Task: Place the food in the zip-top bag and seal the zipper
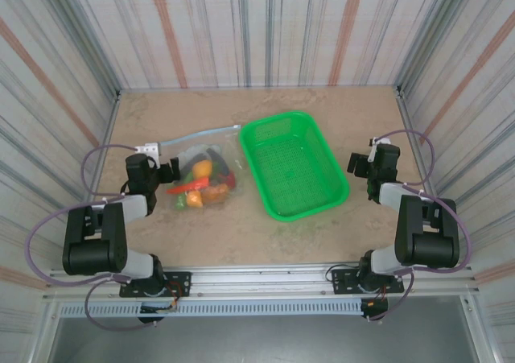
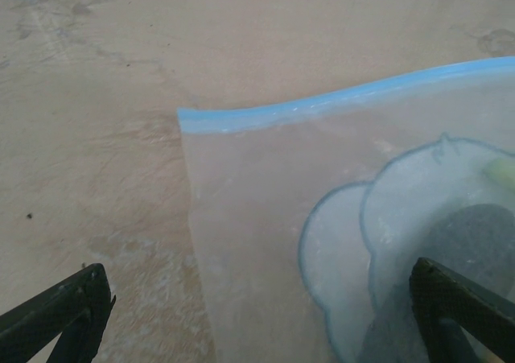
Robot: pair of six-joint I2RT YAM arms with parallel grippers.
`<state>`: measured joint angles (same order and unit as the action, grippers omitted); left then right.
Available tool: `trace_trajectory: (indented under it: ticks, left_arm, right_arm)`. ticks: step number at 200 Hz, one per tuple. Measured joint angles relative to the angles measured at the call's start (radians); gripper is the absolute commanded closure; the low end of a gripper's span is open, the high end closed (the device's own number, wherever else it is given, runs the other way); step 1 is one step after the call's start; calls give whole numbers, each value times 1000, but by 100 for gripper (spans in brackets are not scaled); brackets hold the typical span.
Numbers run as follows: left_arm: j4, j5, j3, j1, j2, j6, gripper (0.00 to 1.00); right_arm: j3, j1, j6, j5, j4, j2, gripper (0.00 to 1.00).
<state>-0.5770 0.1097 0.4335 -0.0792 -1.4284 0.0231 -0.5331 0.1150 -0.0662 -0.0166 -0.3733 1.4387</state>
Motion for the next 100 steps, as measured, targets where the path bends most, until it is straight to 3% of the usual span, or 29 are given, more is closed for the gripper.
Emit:
trace_trajectory:
  ticks: [39,78,100]
  left_arm:
    - [-175,-7,-28,73,-71,-48,1]
    - [-191,-44,-43,92,-83,-56,1]
    - [-190,-52,-37,95,-83,-69,1]
  right_arm:
    - [19,3,-15,45,-89,0,1]
    - [176,-46,-11,103,-431,75,1]
    - [233,-65,8,138,-470,99,1]
